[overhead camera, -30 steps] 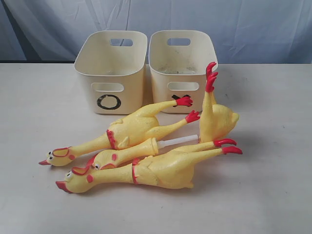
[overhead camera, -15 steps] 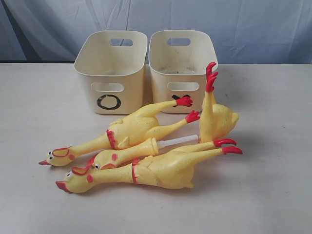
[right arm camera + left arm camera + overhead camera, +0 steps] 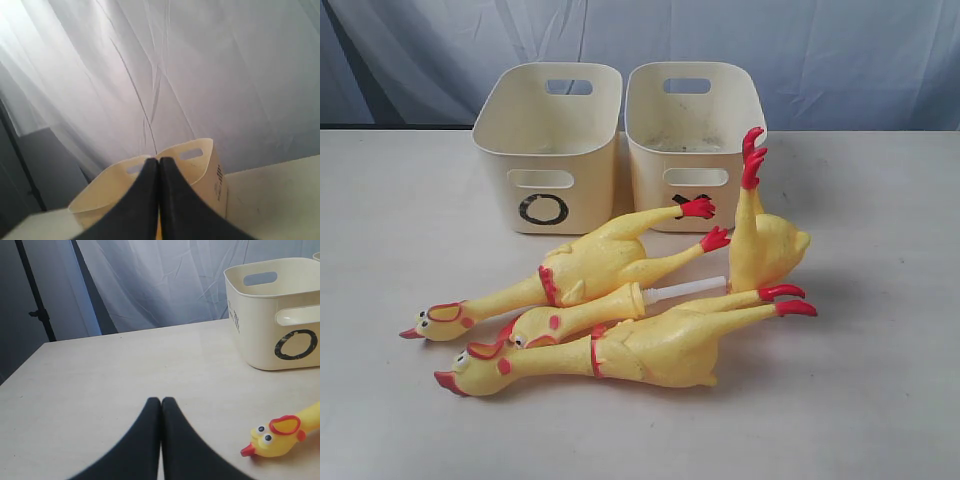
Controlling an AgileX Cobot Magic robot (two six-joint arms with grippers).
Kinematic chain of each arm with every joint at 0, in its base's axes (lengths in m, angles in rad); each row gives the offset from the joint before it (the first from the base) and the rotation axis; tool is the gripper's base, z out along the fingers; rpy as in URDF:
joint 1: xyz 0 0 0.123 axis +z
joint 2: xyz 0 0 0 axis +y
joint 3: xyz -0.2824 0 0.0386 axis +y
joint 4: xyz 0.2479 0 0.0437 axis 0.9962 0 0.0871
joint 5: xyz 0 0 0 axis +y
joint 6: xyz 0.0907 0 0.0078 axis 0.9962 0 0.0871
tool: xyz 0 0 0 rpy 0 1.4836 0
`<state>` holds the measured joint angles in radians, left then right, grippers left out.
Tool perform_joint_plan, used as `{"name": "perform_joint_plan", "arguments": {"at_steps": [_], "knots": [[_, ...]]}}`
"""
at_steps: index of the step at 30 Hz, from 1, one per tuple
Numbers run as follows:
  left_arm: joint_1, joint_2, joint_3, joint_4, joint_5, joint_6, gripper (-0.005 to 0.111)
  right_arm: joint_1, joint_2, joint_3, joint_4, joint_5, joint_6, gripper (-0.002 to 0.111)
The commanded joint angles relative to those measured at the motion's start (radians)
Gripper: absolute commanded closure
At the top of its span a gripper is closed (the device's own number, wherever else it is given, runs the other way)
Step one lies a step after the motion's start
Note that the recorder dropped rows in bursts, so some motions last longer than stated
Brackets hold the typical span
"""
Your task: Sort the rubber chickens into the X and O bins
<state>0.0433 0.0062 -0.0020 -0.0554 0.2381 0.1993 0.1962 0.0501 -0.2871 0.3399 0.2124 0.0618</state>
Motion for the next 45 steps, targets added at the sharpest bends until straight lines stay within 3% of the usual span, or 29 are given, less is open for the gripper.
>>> {"name": "perform_joint_plan", "arguments": {"at_steps": [1, 6, 13, 25, 37, 39, 45], "knots": [[0.004, -0.006, 0.002, -0.005, -0.007, -0.007, 0.107, 0.003, 0.119, -0.112, -0.021, 0.17, -0.15, 0.109], [0.004, -0.006, 0.002, -0.005, -0.007, -0.007, 0.107, 0.012, 0.278, -0.208, -0.019, 0.286, -0.32, 0.109], [0.004, -0.006, 0.002, -0.005, -0.007, -0.007, 0.107, 0.121, 0.443, -0.258, -0.026, 0.261, -0.376, 0.109], [0.004, -0.006, 0.002, -0.005, -0.007, -0.007, 0.107, 0.296, 0.746, -0.267, -0.089, 0.043, -0.408, 0.109], [0.004, -0.006, 0.002, -0.003, -0.007, -0.007, 0.107, 0.323, 0.981, -0.267, -0.085, -0.205, -0.408, 0.109], [0.004, -0.006, 0.002, -0.003, -0.007, -0.007, 0.107, 0.323, 1.006, -0.267, -0.085, -0.212, -0.408, 0.103], [0.004, -0.006, 0.002, -0.003, -0.007, -0.007, 0.107, 0.323, 1.076, -0.267, -0.085, -0.273, -0.408, 0.053]]}}
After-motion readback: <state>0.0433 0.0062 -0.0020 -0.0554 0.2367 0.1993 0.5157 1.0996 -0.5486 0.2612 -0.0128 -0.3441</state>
